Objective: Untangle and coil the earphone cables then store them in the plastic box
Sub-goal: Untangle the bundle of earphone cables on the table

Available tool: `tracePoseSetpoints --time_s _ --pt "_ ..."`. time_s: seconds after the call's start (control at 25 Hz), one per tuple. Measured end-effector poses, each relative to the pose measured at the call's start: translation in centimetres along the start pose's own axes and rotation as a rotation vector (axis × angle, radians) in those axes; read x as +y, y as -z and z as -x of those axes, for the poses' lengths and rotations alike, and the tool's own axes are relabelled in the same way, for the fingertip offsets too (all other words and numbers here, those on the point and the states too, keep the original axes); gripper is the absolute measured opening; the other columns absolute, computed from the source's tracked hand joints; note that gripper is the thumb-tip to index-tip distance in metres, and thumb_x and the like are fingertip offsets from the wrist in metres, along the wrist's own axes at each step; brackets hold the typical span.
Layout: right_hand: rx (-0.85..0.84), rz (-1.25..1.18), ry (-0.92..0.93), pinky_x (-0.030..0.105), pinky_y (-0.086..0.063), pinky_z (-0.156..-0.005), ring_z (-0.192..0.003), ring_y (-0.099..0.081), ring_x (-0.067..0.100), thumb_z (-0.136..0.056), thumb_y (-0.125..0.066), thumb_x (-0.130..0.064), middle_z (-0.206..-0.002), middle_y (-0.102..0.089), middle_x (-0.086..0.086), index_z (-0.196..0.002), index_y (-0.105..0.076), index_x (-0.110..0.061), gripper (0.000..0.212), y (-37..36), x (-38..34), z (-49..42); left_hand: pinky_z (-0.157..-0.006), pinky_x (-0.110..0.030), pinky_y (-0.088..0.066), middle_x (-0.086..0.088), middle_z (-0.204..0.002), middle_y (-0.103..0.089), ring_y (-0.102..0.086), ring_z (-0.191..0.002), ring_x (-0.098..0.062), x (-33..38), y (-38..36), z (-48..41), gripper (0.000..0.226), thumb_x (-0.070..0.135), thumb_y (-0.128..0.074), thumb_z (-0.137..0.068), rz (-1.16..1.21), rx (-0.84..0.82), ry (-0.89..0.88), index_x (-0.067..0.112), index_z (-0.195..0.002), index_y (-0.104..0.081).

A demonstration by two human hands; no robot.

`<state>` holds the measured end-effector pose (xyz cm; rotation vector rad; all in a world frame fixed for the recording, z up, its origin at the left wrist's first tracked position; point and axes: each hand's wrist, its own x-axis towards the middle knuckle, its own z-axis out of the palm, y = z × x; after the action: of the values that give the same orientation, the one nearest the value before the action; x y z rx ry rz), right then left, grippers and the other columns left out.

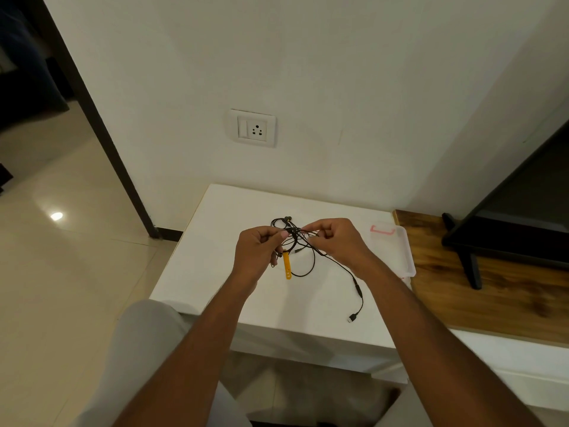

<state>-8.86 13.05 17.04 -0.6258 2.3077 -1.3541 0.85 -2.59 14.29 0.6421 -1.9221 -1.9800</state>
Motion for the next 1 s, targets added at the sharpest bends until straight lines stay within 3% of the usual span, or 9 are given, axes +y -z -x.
tracePoseSetpoints --time_s 0.16,0.28,0.36,0.48,0.56,0.64,0.8,0.88,1.0 --pt "0.252 0.807 0.058 0.025 -0.040 -0.060 -0.074 -0.059 0.008 -0.083 -0.063 -0.013 -0.089 -0.060 -0.012 -0.094 -0.069 -0.033 0.024 1.5 0.9 -0.6 -0.042 -0.016 -0.039 -0.005 -0.057 -0.059 -0.045 -0.037 -0.006 0.3 0.3 -0.1 0.010 0.010 -0.068 -0.089 -0.097 -0.017 -0.045 0.008 -0.081 -0.073" --pt "0.499 0.866 0.131 0.031 -0.051 -0.066 -0.083 -0.065 0.016 -0.092 -0.057 -0.018 -0.105 -0.063 -0.007 -0.104 -0.066 -0.026 0.017 2.3 2.2 -0.8 -0.041 -0.013 -0.038 -0.004 -0.058 -0.059 -0.048 -0.037 -0.002 0.6 0.2 -0.1 0.009 0.009 -0.068 -0.089 -0.136 -0.011 -0.079 0.005 -0.083 -0.073" --pt "0.487 0.600 -0.044 0.037 -0.054 -0.076 -0.088 -0.067 0.018 -0.095 -0.057 -0.029 -0.099 -0.070 -0.006 -0.098 -0.069 -0.025 0.013 1.8 2.6 -1.2 -0.042 -0.014 -0.038 -0.004 -0.058 -0.059 -0.049 -0.038 -0.002 0.6 0.1 -0.2 0.010 0.010 -0.067 -0.089 -0.149 0.026 -0.113 0.005 -0.083 -0.073" --pt "0.113 -0.397 -0.399 0.045 -0.047 -0.092 -0.094 -0.069 0.018 -0.097 -0.053 -0.042 -0.094 -0.076 0.000 -0.083 -0.070 -0.021 0.031 0.6 2.1 -0.8 -0.041 -0.015 -0.039 -0.007 -0.059 -0.059 -0.050 -0.036 -0.003 0.3 0.2 -0.5 0.011 0.008 -0.065 -0.090 -0.109 0.097 -0.108 0.002 -0.086 -0.072" --pt "-0.021 -0.868 -0.430 0.043 -0.046 -0.095 -0.096 -0.070 0.023 -0.100 -0.048 -0.039 -0.083 -0.075 0.005 -0.084 -0.063 -0.015 0.033 0.3 2.2 -0.4 -0.045 -0.015 -0.042 -0.007 -0.060 -0.062 -0.054 -0.040 -0.003 0.0 0.3 -0.5 0.010 0.009 -0.065 -0.091 -0.104 0.117 -0.107 0.004 -0.087 -0.072" --pt "0.049 -0.986 -0.396 0.038 -0.053 -0.087 -0.074 -0.068 0.022 -0.102 -0.048 -0.028 -0.052 -0.057 0.001 -0.082 -0.060 -0.011 0.029 0.1 2.5 -0.5 -0.055 -0.015 -0.046 -0.002 -0.062 -0.067 -0.060 -0.051 -0.002 -0.3 0.5 -0.7 0.009 0.013 -0.066 -0.090 -0.149 0.145 -0.158 0.010 -0.086 -0.073" --pt "0.220 0.086 -0.084 0.025 -0.041 -0.055 -0.051 -0.050 0.005 -0.091 -0.065 -0.033 -0.066 -0.065 -0.012 -0.076 -0.071 -0.020 0.021 1.8 3.3 -1.0 -0.060 -0.008 -0.044 -0.002 -0.063 -0.067 -0.062 -0.059 0.001 -0.2 1.3 -1.1 0.009 0.012 -0.064 -0.091 -0.149 0.183 -0.179 0.009 -0.087 -0.072" --pt "0.220 0.703 0.002 0.027 -0.041 -0.060 -0.061 -0.058 0.007 -0.088 -0.065 -0.041 -0.069 -0.067 -0.012 -0.077 -0.071 -0.026 0.020 3.2 3.5 -1.0 -0.062 -0.017 -0.053 -0.008 -0.062 -0.064 -0.066 -0.058 -0.008 -0.2 1.4 -1.2 0.008 0.007 -0.062 -0.092 -0.029 0.151 -0.125 0.006 -0.088 -0.069" --pt "0.255 1.071 -0.082 0.028 -0.045 -0.070 -0.079 -0.066 0.018 -0.088 -0.057 -0.031 -0.085 -0.072 -0.006 -0.096 -0.072 -0.025 0.018 4.2 2.5 -1.1 -0.055 -0.028 -0.058 -0.010 -0.060 -0.061 -0.069 -0.054 -0.018 -0.3 1.0 -1.1 0.008 0.002 -0.060 -0.093 0.020 0.073 -0.091 0.003 -0.088 -0.067"
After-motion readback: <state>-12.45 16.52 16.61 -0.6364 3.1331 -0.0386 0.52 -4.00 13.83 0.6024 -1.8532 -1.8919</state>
